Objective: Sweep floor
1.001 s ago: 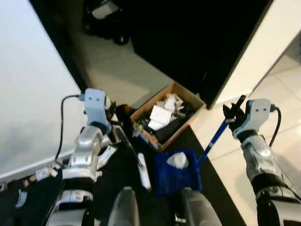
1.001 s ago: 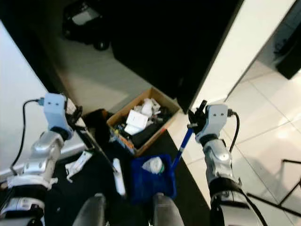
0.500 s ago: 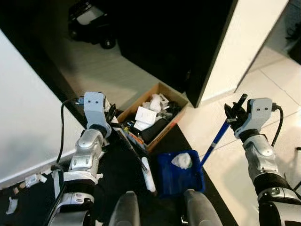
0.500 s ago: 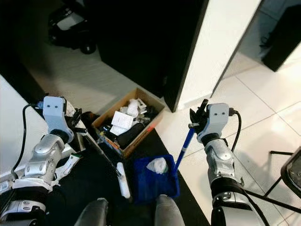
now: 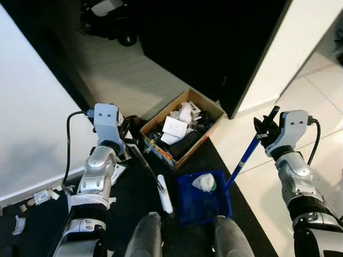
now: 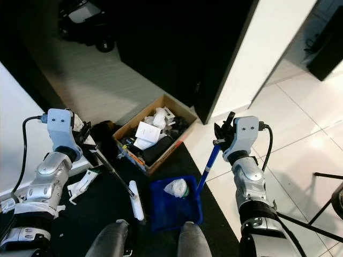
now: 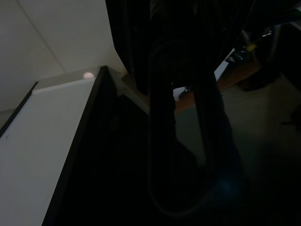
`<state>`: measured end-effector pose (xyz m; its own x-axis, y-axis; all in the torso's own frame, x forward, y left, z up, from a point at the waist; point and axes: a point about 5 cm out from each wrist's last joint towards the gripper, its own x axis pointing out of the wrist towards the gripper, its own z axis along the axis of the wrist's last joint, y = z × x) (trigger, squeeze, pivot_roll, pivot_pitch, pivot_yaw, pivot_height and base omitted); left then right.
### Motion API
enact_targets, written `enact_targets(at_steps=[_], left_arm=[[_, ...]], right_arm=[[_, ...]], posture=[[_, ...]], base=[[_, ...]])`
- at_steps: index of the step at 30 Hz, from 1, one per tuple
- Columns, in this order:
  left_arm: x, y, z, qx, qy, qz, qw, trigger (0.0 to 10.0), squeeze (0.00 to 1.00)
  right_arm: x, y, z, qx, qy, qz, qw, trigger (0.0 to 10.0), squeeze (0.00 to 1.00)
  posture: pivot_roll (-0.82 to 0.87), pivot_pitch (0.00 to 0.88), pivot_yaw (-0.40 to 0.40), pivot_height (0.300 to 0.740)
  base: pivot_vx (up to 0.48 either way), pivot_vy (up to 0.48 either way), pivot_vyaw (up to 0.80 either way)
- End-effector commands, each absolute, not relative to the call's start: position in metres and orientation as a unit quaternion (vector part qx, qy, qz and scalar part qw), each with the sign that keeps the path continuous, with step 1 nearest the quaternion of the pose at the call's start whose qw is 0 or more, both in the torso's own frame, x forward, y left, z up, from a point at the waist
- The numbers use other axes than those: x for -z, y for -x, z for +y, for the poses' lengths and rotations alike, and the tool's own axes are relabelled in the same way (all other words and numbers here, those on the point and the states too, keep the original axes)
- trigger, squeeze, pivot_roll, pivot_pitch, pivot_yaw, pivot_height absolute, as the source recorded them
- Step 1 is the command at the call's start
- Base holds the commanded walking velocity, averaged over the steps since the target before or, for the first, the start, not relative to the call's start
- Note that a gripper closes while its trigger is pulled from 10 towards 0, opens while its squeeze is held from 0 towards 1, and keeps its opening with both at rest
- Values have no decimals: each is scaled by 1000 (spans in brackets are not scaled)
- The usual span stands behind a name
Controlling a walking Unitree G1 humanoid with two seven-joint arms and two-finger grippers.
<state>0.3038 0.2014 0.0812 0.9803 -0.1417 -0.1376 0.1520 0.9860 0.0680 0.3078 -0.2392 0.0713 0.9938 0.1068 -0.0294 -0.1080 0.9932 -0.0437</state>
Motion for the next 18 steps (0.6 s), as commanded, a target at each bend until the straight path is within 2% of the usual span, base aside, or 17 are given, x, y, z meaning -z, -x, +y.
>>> enact_targets(at_steps=[1,8,11,18], left_arm=[[-86,-305,200,94,-61,54,992,10000,0],[-88,-309,194,114,-79,49,989,10000,0],[-89,-312,192,120,-89,46,988,10000,0],[-95,-322,189,129,-95,28,987,10000,0]], right_arm=[[-85,-310,-258,-35,46,-9,998,10000,0],[-102,-315,-282,-16,110,-14,994,10000,0],[-107,-318,-284,1,130,-20,991,10000,0],[-97,-320,-267,5,112,-23,993,10000,0]], posture=[[19,69,0,740],[24,84,2,740],[28,89,5,740],[45,105,7,740]], base=[[0,0,0],[0,0,0],[0,0,0],[0,0,0]])
